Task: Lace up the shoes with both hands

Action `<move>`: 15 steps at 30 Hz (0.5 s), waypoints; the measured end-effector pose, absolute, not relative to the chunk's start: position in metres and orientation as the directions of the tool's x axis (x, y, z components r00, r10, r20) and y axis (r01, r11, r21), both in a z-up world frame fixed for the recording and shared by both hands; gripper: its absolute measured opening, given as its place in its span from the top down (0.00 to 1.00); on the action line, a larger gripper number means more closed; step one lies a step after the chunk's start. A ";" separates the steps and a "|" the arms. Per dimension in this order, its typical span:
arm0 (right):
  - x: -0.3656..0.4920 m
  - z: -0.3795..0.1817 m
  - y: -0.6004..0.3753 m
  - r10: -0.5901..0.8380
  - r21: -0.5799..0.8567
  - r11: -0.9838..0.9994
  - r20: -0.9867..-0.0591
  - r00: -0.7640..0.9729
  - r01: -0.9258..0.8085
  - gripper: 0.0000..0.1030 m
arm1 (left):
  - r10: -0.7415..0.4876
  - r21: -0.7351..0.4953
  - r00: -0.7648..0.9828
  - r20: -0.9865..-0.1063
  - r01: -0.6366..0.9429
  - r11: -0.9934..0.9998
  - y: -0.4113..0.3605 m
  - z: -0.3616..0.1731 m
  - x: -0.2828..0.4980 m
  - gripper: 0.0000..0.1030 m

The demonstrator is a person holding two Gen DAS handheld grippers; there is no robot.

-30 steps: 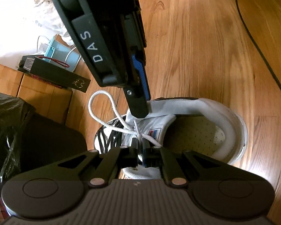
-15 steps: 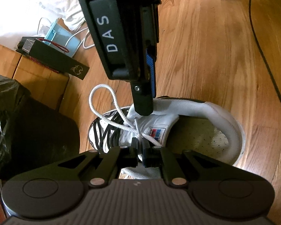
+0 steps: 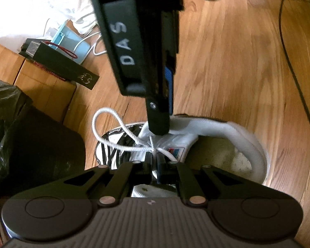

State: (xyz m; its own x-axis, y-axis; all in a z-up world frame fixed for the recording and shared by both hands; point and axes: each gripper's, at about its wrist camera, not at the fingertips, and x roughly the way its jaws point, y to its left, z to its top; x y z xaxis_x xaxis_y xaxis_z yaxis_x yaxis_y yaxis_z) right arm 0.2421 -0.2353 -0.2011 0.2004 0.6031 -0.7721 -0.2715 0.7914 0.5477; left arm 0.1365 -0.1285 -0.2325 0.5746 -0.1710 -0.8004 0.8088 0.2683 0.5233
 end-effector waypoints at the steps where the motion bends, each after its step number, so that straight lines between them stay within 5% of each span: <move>1: 0.242 -0.201 -0.235 0.603 0.548 0.791 -0.772 0.200 -0.271 0.81 | -0.176 0.521 0.574 -0.800 0.809 0.273 -0.129 -0.231 0.137 0.95; 15: 0.244 -0.200 -0.235 0.607 0.557 0.790 -0.772 0.191 -0.256 0.79 | -0.205 0.526 0.590 -0.781 0.798 0.294 -0.134 -0.227 0.141 0.95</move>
State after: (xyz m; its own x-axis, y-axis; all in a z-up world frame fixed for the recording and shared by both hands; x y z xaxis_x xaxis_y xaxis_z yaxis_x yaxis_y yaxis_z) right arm 0.2439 -0.2350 -0.1997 0.1909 0.6067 -0.7717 -0.2564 0.7897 0.5574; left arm 0.1413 -0.1342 -0.2274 0.5903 -0.2052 -0.7807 0.7979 0.2945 0.5259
